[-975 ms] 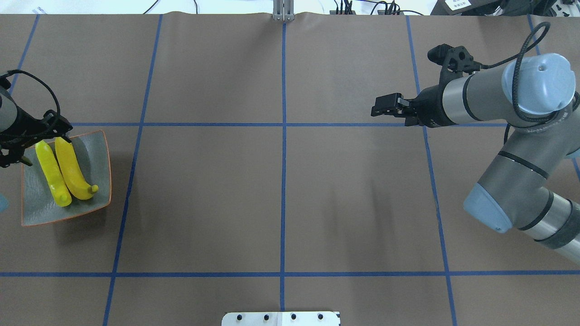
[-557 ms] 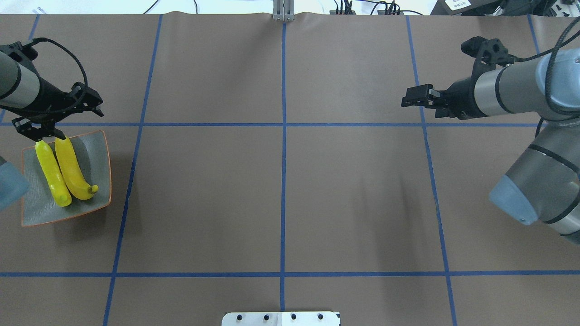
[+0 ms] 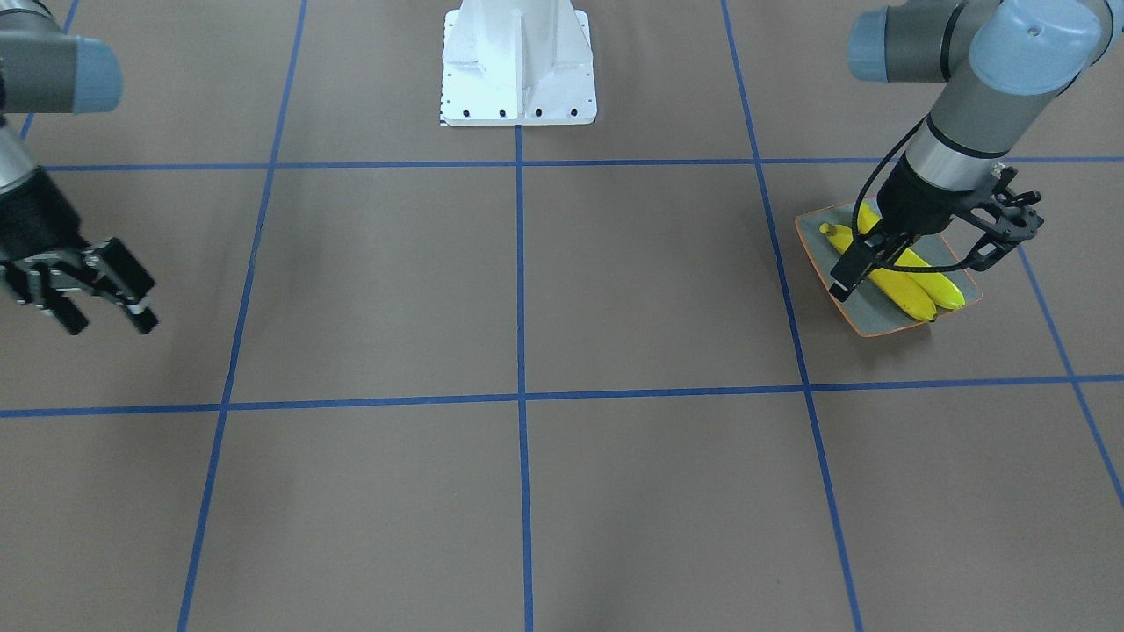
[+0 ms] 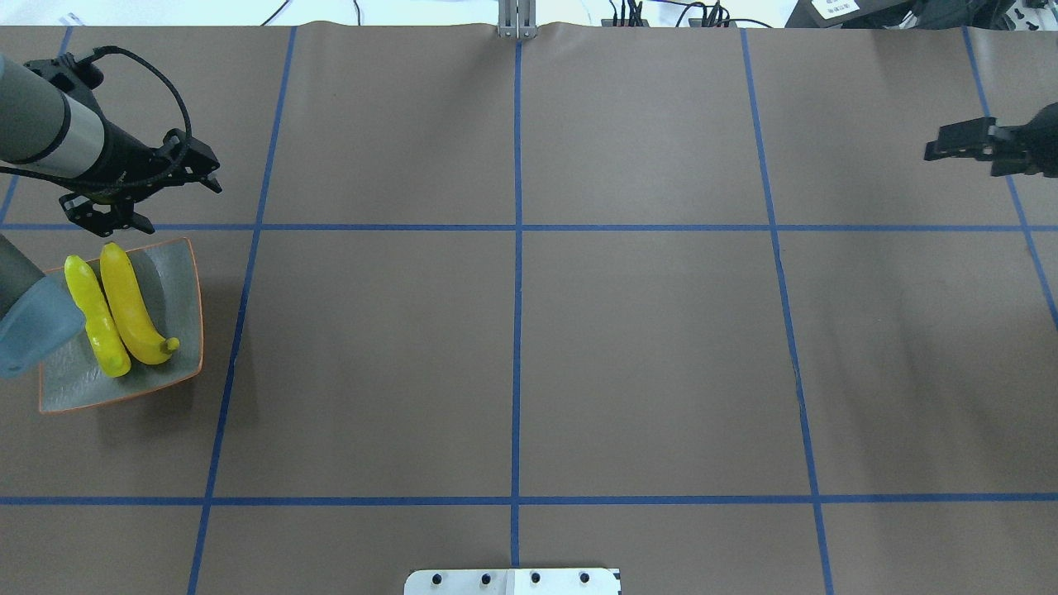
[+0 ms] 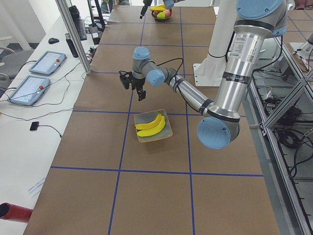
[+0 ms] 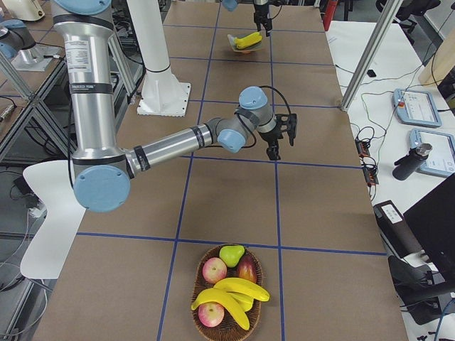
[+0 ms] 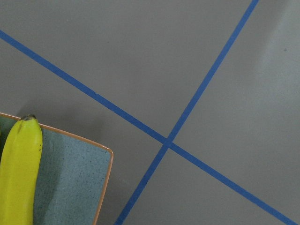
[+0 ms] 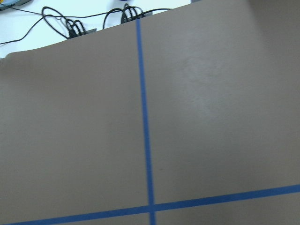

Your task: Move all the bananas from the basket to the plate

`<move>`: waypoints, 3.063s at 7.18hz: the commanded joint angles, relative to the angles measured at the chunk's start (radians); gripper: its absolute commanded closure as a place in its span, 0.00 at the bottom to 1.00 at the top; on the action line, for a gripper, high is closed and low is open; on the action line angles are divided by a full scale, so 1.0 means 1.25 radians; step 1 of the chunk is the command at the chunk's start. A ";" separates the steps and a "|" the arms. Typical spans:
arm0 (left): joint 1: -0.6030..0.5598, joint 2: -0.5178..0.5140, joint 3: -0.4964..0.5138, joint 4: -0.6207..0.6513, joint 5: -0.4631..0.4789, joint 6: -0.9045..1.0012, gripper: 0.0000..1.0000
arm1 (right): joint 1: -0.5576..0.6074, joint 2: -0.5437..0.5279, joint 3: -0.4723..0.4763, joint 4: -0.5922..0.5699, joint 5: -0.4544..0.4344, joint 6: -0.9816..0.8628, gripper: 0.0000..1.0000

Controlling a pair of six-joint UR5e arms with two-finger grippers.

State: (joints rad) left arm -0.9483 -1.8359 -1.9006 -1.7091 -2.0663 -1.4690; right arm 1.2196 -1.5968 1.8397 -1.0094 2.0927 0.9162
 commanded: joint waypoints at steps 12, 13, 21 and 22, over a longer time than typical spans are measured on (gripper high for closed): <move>0.025 0.006 0.037 -0.055 0.060 -0.026 0.00 | 0.407 -0.026 -0.425 -0.341 0.176 -0.800 0.00; 0.025 0.006 0.037 -0.055 0.060 -0.026 0.00 | 0.407 -0.031 -0.441 -0.340 0.176 -0.817 0.00; 0.030 0.005 0.038 -0.055 0.091 -0.026 0.00 | 0.406 -0.054 -0.468 -0.347 0.176 -0.858 0.15; 0.030 0.005 0.038 -0.055 0.090 -0.026 0.00 | 0.406 -0.058 -0.468 -0.347 0.179 -0.858 0.19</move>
State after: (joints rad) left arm -0.9113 -1.8294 -1.8524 -1.7779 -1.9541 -1.5012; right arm 1.7273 -1.6638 1.2556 -1.4435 2.3140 -0.1565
